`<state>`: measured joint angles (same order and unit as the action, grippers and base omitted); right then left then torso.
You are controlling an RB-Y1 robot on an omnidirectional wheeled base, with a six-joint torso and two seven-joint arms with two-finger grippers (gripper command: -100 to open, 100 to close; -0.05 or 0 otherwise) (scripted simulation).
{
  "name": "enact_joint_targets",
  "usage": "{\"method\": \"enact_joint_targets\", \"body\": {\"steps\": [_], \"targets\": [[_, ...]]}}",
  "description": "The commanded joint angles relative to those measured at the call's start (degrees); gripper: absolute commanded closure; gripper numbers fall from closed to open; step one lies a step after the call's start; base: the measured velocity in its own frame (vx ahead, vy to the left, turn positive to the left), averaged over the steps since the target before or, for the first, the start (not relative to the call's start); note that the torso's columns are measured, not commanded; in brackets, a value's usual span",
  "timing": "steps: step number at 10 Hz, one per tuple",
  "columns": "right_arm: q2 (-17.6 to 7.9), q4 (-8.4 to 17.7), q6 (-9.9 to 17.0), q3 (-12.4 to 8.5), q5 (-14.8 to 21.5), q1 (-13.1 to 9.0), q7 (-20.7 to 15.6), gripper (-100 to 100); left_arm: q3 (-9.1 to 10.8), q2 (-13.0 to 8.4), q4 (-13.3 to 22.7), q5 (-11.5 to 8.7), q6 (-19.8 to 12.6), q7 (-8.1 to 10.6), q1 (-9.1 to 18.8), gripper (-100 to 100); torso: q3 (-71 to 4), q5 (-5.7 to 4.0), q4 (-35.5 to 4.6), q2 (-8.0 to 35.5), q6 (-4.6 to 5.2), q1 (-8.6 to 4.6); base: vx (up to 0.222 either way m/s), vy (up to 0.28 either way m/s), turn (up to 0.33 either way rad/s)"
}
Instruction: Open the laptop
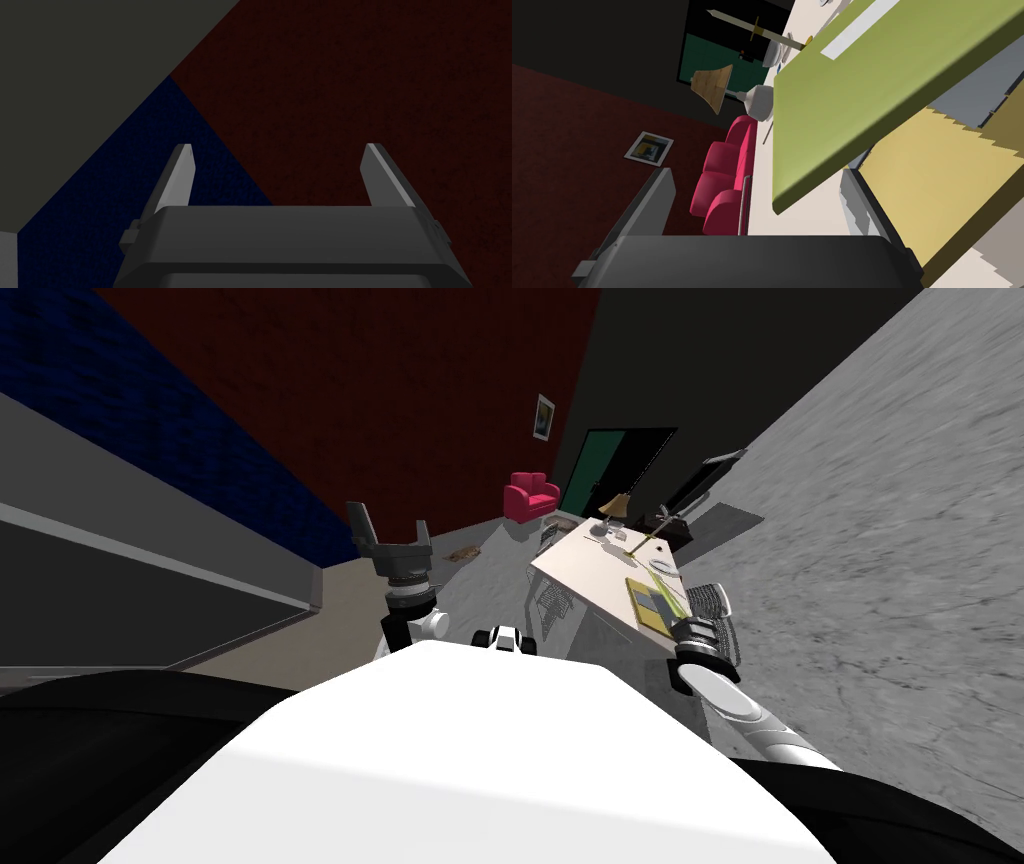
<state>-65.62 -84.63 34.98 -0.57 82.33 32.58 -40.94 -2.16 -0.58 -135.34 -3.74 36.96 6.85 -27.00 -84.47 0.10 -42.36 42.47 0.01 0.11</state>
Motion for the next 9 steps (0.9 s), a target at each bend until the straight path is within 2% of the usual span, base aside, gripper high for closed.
{"method": "enact_joint_targets", "body": {"steps": [1,2,3,4,9], "targets": [[-2.87,0.13,-2.61,-1.76,-1.94,-0.39,0.58,-100,0.00,0.00,0.00,0.00,0.00,0.00,0.00,0,0.02,0.09,-0.05,0.04,-0.02,0.07,-0.014,0.048,-0.051],[-4.36,0.10,-3.81,-2.69,-2.85,-0.35,0.91,-100,0.00,0.00,0.00,0.00,0.00,0.00,0.00,0,-0.03,0.12,-0.03,-0.03,-0.02,0.11,-0.009,0.054,-0.065],[-3.66,0.34,-3.16,-2.14,-1.94,0.00,1.28,-100,0.00,0.00,0.00,0.00,0.00,0.00,0.00,0,-0.07,0.12,-0.01,-0.09,0.01,0.13,-0.004,0.023,-0.018],[-3.81,0.42,-3.40,-2.23,-1.94,0.03,1.63,0,0.00,0.00,0.00,0.00,0.00,0.00,0.00,0,-0.08,0.00,0.04,-0.15,-0.02,-0.03,-0.003,0.006,-0.001],[-3.64,0.45,-3.57,-2.00,-1.98,0.17,1.61,0,0.00,0.00,0.00,0.00,0.00,0.00,0.00,0,-0.08,-0.07,0.07,-0.16,-0.01,-0.06,0.000,0.000,0.000]]}}
